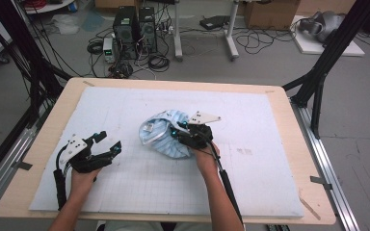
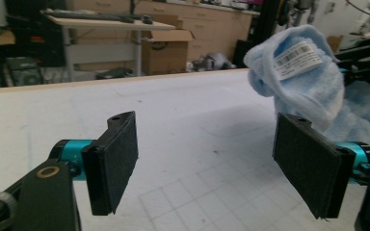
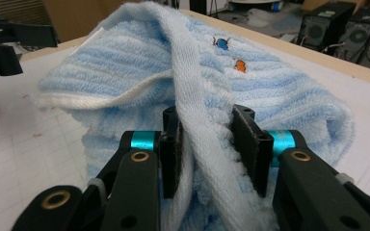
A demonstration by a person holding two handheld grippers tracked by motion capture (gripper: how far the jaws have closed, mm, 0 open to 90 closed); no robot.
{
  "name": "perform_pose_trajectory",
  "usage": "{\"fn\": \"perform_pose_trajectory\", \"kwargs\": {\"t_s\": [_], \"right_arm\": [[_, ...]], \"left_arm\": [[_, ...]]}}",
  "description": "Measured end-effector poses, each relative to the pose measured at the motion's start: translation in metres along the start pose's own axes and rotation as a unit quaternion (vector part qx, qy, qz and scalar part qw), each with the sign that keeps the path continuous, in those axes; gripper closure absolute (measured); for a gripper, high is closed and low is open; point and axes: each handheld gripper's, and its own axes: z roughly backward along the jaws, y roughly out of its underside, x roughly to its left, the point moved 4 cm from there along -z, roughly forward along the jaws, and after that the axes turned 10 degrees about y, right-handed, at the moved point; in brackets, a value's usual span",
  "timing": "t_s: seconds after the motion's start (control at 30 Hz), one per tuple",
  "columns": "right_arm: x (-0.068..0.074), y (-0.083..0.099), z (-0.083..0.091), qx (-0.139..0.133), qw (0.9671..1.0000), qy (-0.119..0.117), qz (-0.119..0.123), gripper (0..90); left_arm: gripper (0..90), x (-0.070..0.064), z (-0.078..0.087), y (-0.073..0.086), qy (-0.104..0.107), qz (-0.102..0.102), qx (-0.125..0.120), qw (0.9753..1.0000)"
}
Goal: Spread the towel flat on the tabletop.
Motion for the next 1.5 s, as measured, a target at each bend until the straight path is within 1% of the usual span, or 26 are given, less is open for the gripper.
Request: {"fn": "perform_pose_trajectory", "kwargs": {"t_s": [0.03, 0.07, 0.17, 0.3, 0.37, 0.43, 0.47, 0.5, 0.53, 0.63, 0.67, 0.73, 0.77, 0.93, 1.03, 1.07, 1.1, 1.13, 1.17, 1.2, 1.23, 1.27, 1.3, 1.37, 1.4, 1.5], "right_arm": [[0.001, 0.001, 0.001, -0.002, 1.0, 0.002, 0.004, 66.7], [0.001, 0.001, 0.001, -0.002, 1.0, 0.002, 0.004, 66.7], [0.002, 0.004, 0.003, -0.003, 0.9999, 0.004, 0.016, 66.7], [0.003, 0.006, 0.006, -0.008, 0.9995, 0.005, 0.03, 66.6], [0.004, 0.007, 0.006, -0.011, 0.9994, 0.003, 0.034, 66.3], [0.004, 0.008, 0.006, -0.008, 0.9994, 0.005, 0.033, 65.9], [0.004, 0.009, 0.005, -0.008, 0.9993, 0.004, 0.036, 65.6], [0.003, 0.009, 0.005, -0.008, 0.9993, 0.008, 0.035, 65.4], [0.003, 0.009, 0.005, -0.008, 0.9993, 0.008, 0.035, 65.4], [0.003, 0.01, 0.006, -0.008, 0.9993, 0.007, 0.035, 65.4], [0.003, 0.01, 0.006, -0.006, 0.9992, 0.01, 0.037, 65.3], [0.004, 0.011, 0.006, -0.002, 0.999, 0.01, 0.042, 65.1], [0.004, 0.011, 0.006, 0.001, 0.999, 0.011, 0.042, 65.0], [0.002, 0.017, 0.007, 0.014, 0.9985, 0.012, 0.052, 61.5], [0.003, 0.019, 0.011, 0.019, 0.9987, -0.004, 0.048, 50.5], [0.003, 0.019, 0.011, 0.019, 0.9987, -0.004, 0.048, 50.5], [0.002, 0.018, 0.015, 0.018, 0.9991, -0.01, 0.038, 43.5], [0.002, 0.017, 0.018, 0.014, 0.9993, -0.016, 0.032, 40.2], [0.002, 0.017, 0.018, 0.014, 0.9993, -0.016, 0.032, 40.2], [-0.002, 0.014, 0.025, 0.009, 0.9996, -0.017, 0.018, 35.6], [-0.002, 0.014, 0.025, 0.009, 0.9996, -0.017, 0.018, 35.6], [-0.007, 0.012, 0.035, -0.004, 0.9998, -0.02, 0.007, 35.5], [-0.007, 0.012, 0.035, -0.004, 0.9998, -0.02, 0.007, 35.5], [-0.014, 0.01, 0.044, -0.011, 0.9999, -0.01, -0.004, 36.5], [-0.021, 0.01, 0.049, -0.007, 0.9999, 0.001, -0.007, 39.7], [-0.023, 0.011, 0.051, 0.005, 1.0, 0.004, -0.003, 43.6]], "left_arm": [[25.4, -0.002, -0.002, -0.002, 0.01, 0.002, -0.002, 0.9999], [25.8, -0.002, -0.002, -0.002, 0.01, 0.002, -0.002, 0.9999], [26.1, -0.008, -0.011, -0.01, 0.039, 0.005, -0.007, 0.9992], [27.3, -0.014, -0.031, -0.017, 0.072, 0.004, 0.012, 0.9973], [28.4, -0.016, -0.042, -0.018, 0.082, 0.0, 0.037, 0.9959], [29.3, -0.019, -0.053, -0.017, 0.094, 0.001, 0.052, 0.9942], [32.9, -0.02, -0.057, -0.016, 0.099, 0.002, 0.06, 0.9933], [34.5, -0.022, -0.063, -0.014, 0.107, 0.006, 0.075, 0.9914], [34.5, -0.024, -0.068, -0.012, 0.115, 0.012, 0.081, 0.9901], [50.5, -0.027, -0.078, -0.006, 0.127, 0.014, 0.105, 0.9862], [58.0, -0.027, -0.079, -0.004, 0.129, 0.015, 0.114, 0.985], [78.4, -0.026, -0.081, -0.002, 0.129, 0.017, 0.127, 0.9834], [85.9, -0.025, -0.081, -0.002, 0.123, 0.016, 0.126, 0.9842], [87.1, -0.021, -0.074, -0.01, 0.113, 0.01, 0.108, 0.9877], [87.1, -0.02, -0.07, -0.016, 0.109, 0.004, 0.1, 0.989], [87.1, -0.02, -0.069, -0.017, 0.108, 0.002, 0.099, 0.9892], [87.1, -0.02, -0.068, -0.019, 0.108, 0.0, 0.1, 0.9892], [87.0, -0.02, -0.067, -0.02, 0.108, -0.002, 0.097, 0.9894], [87.0, -0.02, -0.066, -0.022, 0.107, -0.003, 0.097, 0.9895], [87.0, -0.019, -0.065, -0.023, 0.106, -0.007, 0.095, 0.9898], [87.0, -0.019, -0.064, -0.025, 0.104, -0.007, 0.092, 0.9902], [87.0, -0.018, -0.062, -0.026, 0.103, -0.006, 0.091, 0.9905], [87.0, -0.017, -0.062, -0.026, 0.102, -0.006, 0.09, 0.9907], [87.0, -0.016, -0.061, -0.026, 0.104, -0.006, 0.091, 0.9904], [87.0, -0.017, -0.061, -0.026, 0.105, -0.008, 0.092, 0.9902], [87.0, -0.018, -0.061, -0.027, 0.105, -0.009, 0.091, 0.9903]]}}
